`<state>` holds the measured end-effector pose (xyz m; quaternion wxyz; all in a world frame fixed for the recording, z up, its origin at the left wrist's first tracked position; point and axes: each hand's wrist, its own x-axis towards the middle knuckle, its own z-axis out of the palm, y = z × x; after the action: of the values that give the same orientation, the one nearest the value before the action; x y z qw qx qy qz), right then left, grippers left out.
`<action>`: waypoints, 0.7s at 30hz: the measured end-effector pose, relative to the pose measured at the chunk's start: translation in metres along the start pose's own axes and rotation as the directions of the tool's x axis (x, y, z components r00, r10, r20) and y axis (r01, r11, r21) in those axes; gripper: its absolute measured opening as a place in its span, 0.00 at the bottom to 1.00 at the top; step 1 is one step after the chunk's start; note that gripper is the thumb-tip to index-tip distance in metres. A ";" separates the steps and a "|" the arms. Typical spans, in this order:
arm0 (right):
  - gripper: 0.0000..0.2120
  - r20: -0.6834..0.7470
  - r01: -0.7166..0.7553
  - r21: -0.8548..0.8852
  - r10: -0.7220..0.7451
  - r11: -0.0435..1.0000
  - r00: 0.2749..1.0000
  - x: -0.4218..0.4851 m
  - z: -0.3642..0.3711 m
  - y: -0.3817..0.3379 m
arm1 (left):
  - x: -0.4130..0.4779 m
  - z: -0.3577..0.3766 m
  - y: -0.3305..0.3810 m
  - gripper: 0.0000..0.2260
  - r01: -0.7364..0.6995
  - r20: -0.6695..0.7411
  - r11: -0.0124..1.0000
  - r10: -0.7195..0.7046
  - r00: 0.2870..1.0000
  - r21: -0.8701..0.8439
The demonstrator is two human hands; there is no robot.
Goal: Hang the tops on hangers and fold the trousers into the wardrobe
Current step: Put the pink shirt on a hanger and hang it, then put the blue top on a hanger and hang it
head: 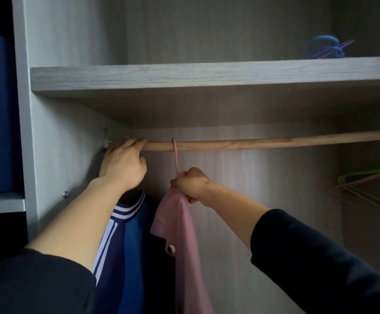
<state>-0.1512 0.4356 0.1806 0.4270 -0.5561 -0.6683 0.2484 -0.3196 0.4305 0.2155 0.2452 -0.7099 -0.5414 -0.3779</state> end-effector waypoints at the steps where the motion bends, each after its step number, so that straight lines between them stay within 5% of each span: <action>1: 0.05 0.005 0.028 0.008 -0.028 1.000 1.000 0.001 0.004 -0.002 | 0.001 -0.001 0.000 0.23 0.010 -0.001 1.000 -0.010 1.000 -0.015; 15: 0.20 0.158 0.197 -0.010 -0.193 0.980 0.968 -0.018 0.025 0.000 | 0.004 -0.009 0.006 0.19 0.074 0.041 0.996 -0.072 0.997 -0.042; 18: 0.21 0.105 0.176 -0.053 -0.170 0.983 0.980 -0.032 -0.005 0.019 | 0.001 -0.012 0.015 0.20 0.106 0.117 0.994 -0.107 0.987 0.010; 21: 0.16 0.039 0.144 -0.150 -0.140 0.978 0.989 -0.042 -0.049 0.042 | -0.002 -0.006 0.038 0.21 0.064 0.033 0.998 -0.064 0.997 0.007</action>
<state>-0.0862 0.3991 0.1592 0.3906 -0.5344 -0.7292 0.1732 -0.2850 0.4133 0.2198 0.2257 -0.6977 -0.5690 -0.3721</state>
